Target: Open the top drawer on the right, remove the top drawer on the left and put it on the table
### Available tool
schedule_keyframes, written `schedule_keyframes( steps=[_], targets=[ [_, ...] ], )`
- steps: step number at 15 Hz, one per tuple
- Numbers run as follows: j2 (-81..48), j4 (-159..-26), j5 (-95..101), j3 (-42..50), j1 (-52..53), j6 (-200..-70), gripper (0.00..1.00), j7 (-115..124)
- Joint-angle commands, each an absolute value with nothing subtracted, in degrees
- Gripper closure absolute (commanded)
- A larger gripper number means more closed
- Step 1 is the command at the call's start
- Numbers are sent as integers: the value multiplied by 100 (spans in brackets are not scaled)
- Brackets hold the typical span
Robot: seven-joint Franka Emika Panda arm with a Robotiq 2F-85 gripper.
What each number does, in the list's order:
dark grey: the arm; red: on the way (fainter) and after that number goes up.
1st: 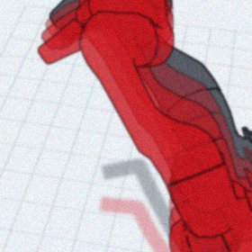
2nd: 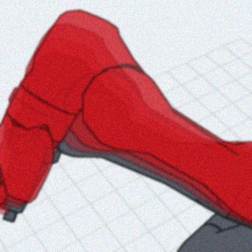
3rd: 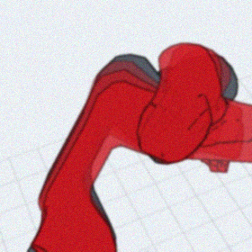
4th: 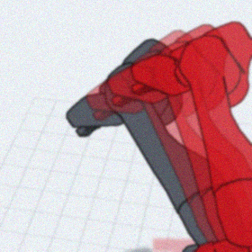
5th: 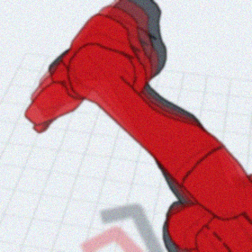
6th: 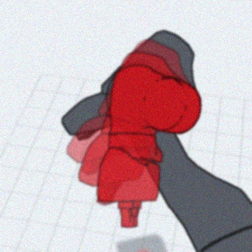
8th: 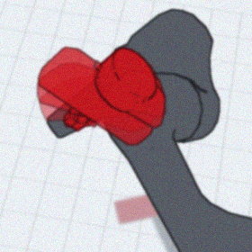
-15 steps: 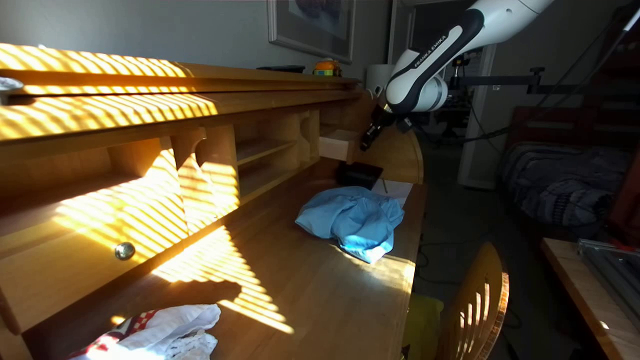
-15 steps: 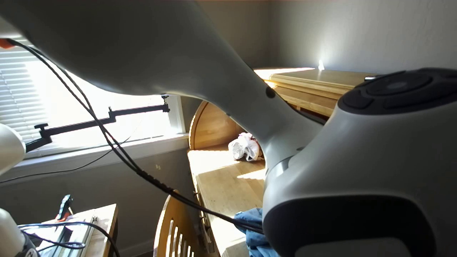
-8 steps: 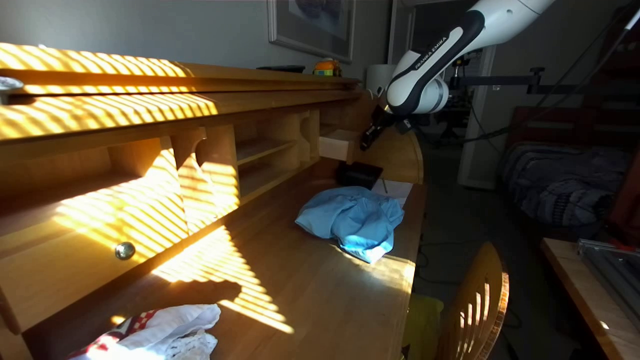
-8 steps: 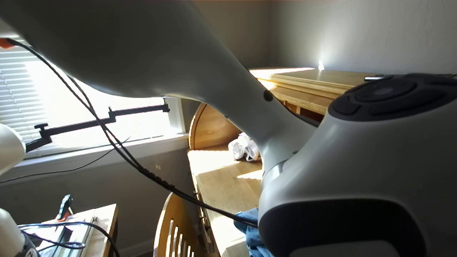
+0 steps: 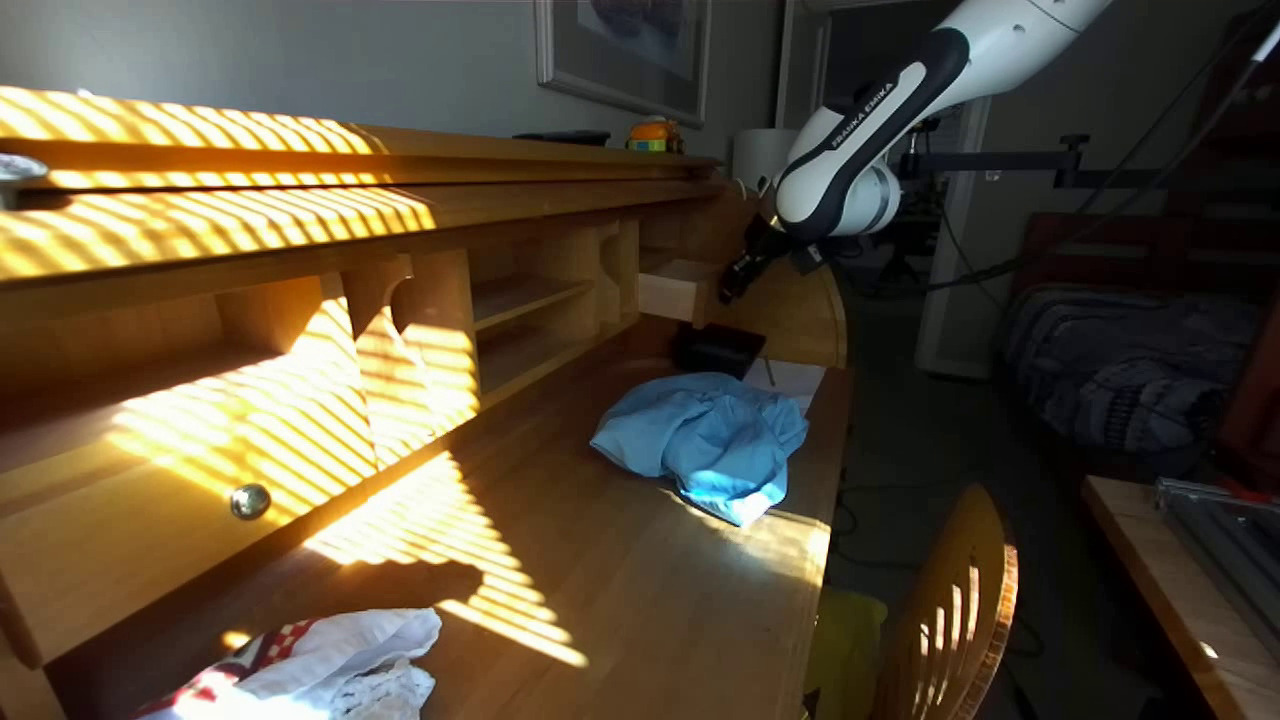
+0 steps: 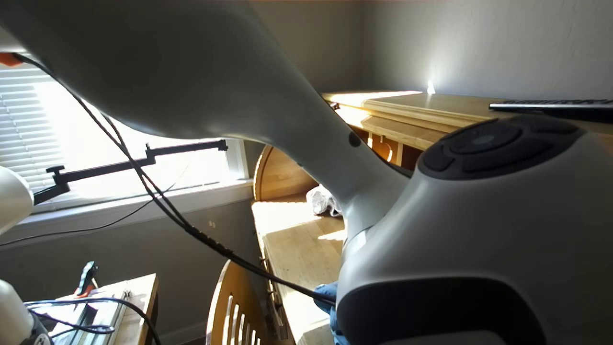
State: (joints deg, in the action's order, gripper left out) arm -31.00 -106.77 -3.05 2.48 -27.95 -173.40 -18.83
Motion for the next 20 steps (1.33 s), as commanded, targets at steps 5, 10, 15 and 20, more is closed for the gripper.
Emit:
schedule_keyframes(
  steps=[5, 10, 15, 20],
  targets=[
    [-2779, -11147, 31, 717, -2292, -17592, 0, -1523],
    [-1949, -11897, 278, 624, -2138, -16808, 0, -1849],
    [-1231, -12405, 199, 548, -1853, -16064, 0, -1940],
    [-906, -12450, 587, 749, -1230, -16090, 0, -1267]
  ],
)
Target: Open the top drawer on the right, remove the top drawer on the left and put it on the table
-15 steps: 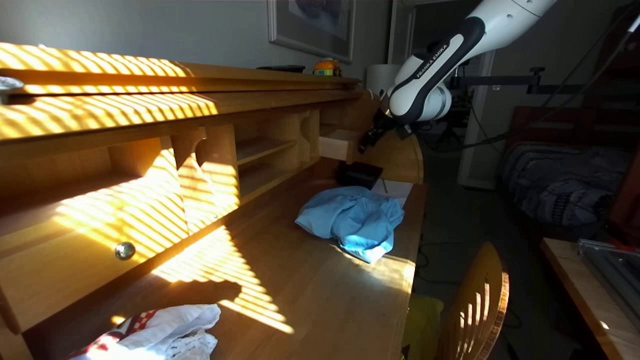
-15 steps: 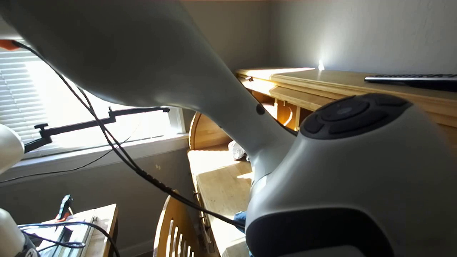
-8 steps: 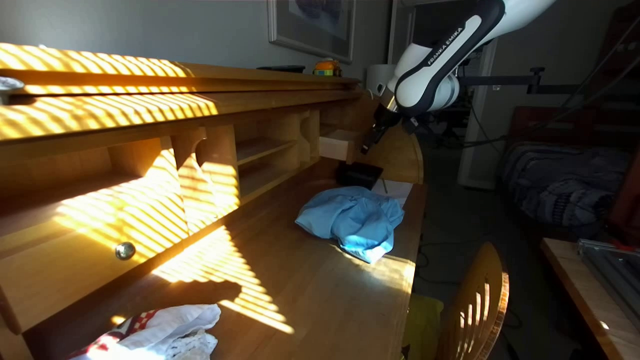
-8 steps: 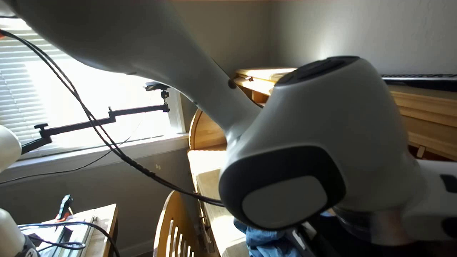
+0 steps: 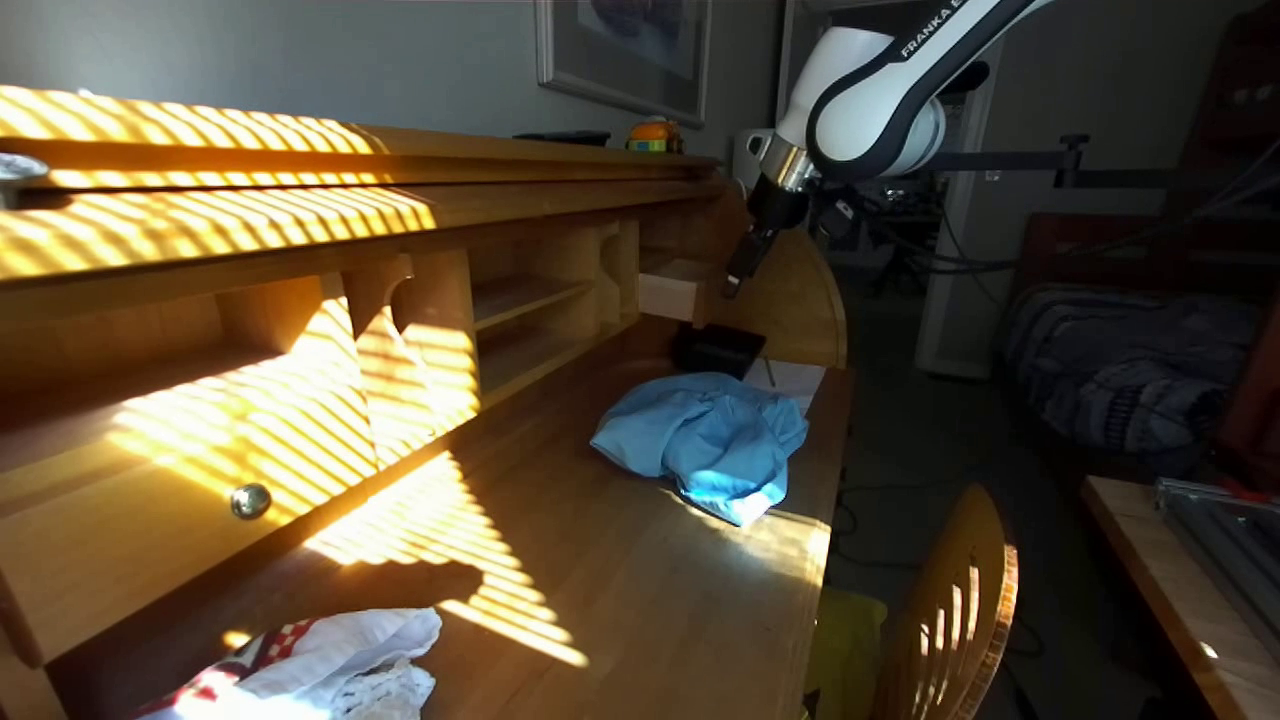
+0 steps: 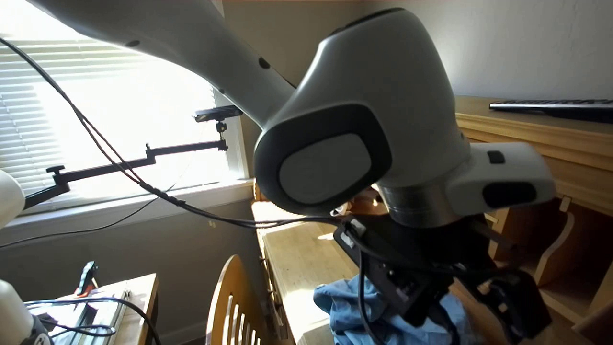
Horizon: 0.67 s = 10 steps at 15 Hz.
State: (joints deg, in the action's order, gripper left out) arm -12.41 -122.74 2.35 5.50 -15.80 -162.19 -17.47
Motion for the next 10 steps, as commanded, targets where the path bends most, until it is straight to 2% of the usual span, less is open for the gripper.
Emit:
schedule_keyframes(
  steps=[1, 3, 10],
  targets=[
    [-858, -12427, 680, 799, -1116, -16012, 0, -1065],
    [-732, -12380, 1076, 955, -851, -15741, 0, -473],
    [-190, -12401, 491, 552, -568, -15026, 0, -154]
  ],
)
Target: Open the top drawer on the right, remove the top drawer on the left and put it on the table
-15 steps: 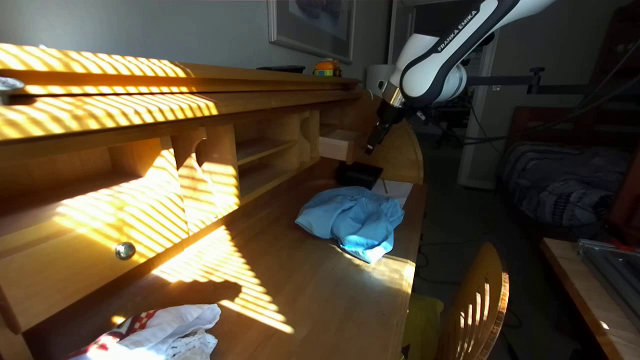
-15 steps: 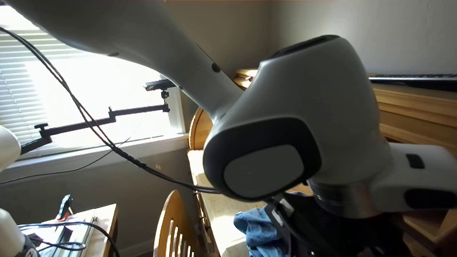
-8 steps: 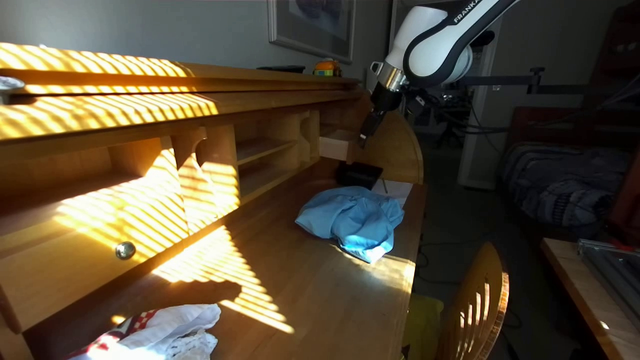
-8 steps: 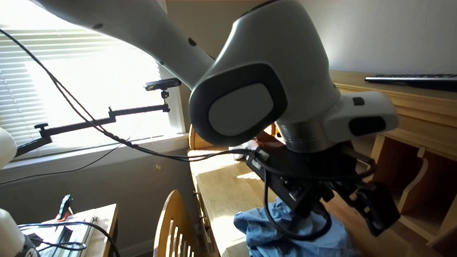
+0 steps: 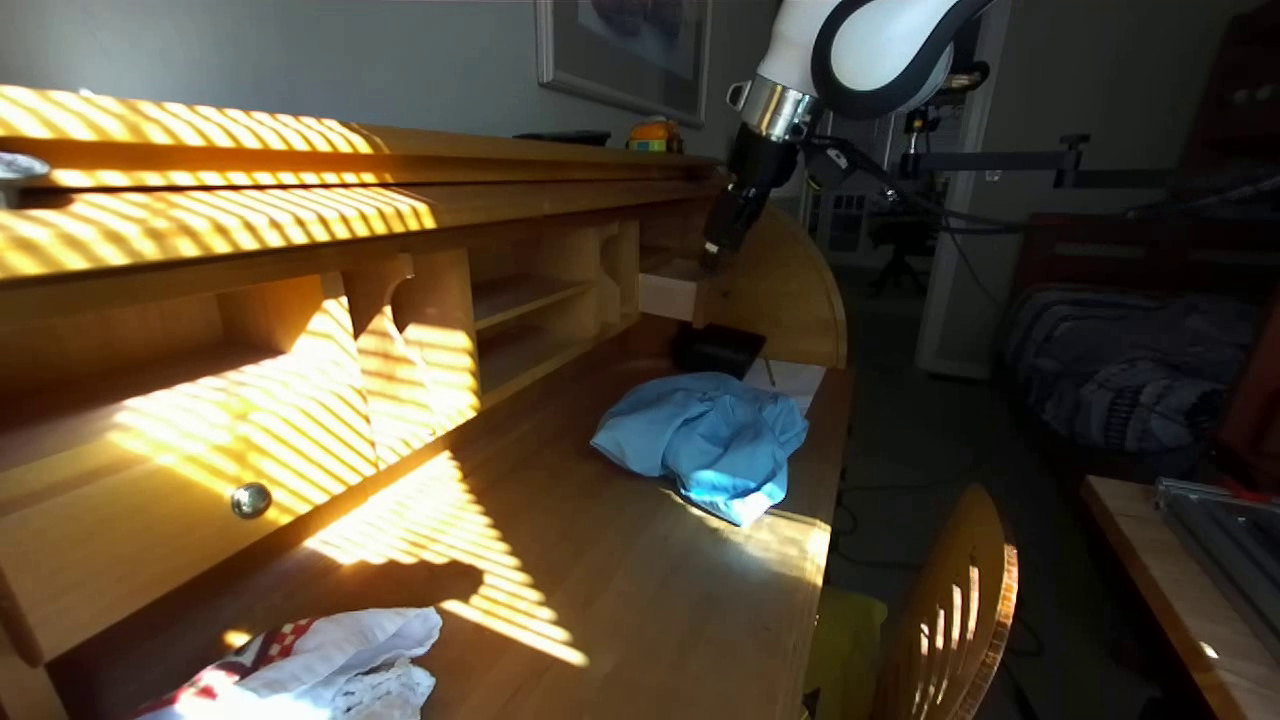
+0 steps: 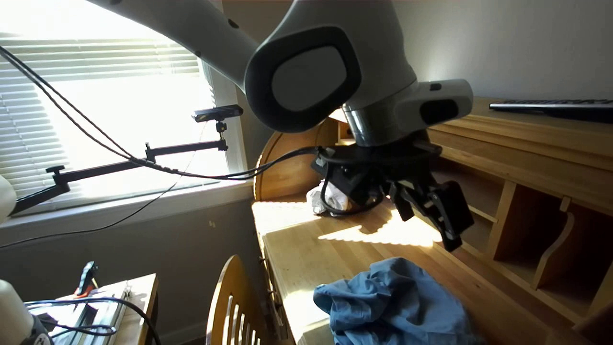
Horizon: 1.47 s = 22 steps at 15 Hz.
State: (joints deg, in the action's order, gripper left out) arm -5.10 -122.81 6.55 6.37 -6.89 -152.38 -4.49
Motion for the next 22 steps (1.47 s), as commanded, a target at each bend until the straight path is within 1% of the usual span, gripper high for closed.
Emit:
schedule_keyframes(
  steps=[1, 4, 6, 7, 10, 16, 22],
  targets=[
    [-146, -12381, 566, 535, -515, -14966, 0, 92],
    [13, -12343, 1094, 516, -374, -14726, 0, 1031],
    [117, -12299, 713, 418, -325, -14390, 0, 992],
    [-106, -12263, 814, 466, -388, -14724, 0, 809],
    [15, -12263, 806, 407, -353, -14527, 0, 917],
    [-107, -12254, 699, 421, -373, -14617, 0, 926],
    [-696, -11473, -341, -309, 263, -15044, 0, 831]
  ],
)
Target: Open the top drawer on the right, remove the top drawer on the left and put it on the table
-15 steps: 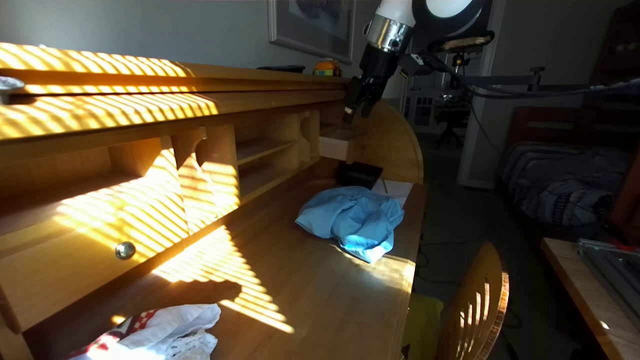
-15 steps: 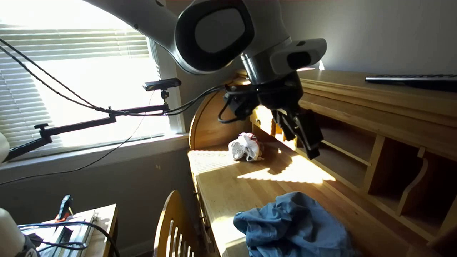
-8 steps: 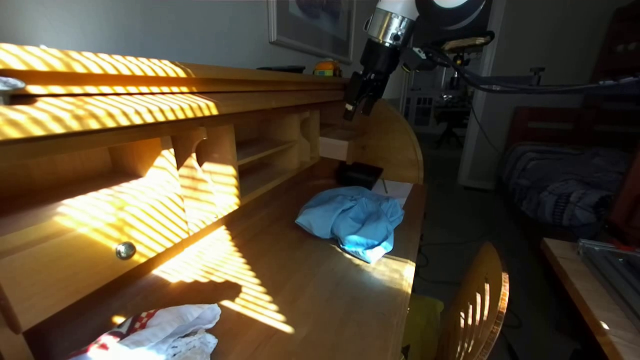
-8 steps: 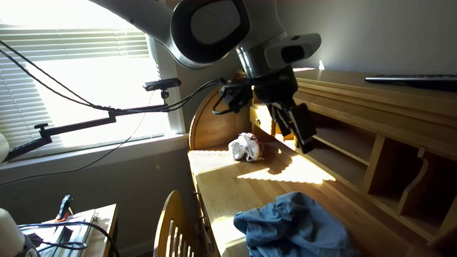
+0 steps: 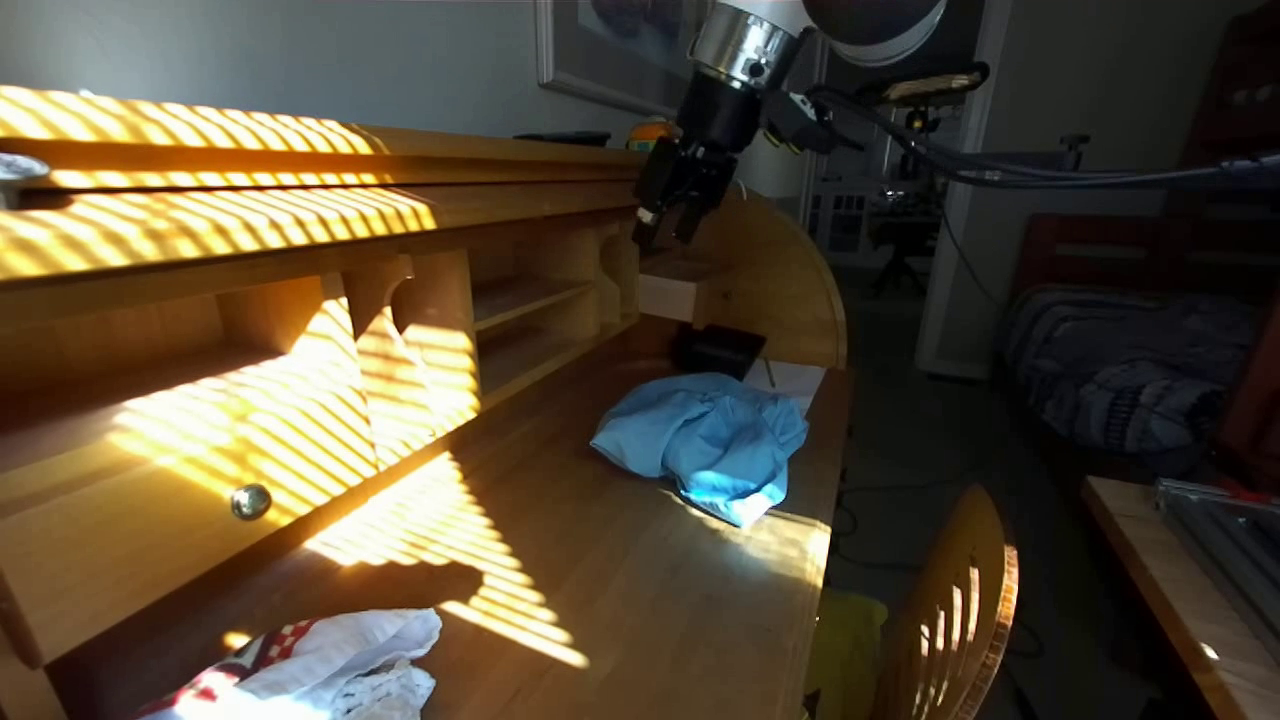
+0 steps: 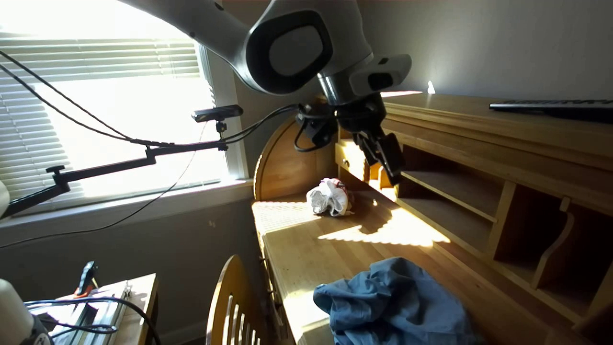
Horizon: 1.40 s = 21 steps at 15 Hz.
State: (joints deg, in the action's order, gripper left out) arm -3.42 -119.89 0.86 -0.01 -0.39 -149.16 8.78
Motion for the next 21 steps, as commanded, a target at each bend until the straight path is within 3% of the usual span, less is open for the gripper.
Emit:
schedule_keyframes(
  steps=[1, 6, 14, 21],
  targets=[
    [-818, -11294, -400, -427, 380, -15051, 0, 920],
    [-1350, -10640, -456, -795, 845, -14827, 0, 1194],
    [-1919, -10511, 322, -635, 1626, -15258, 0, 1886],
    [-1865, -10549, 321, -578, 1637, -14925, 0, 1859]
  ],
)
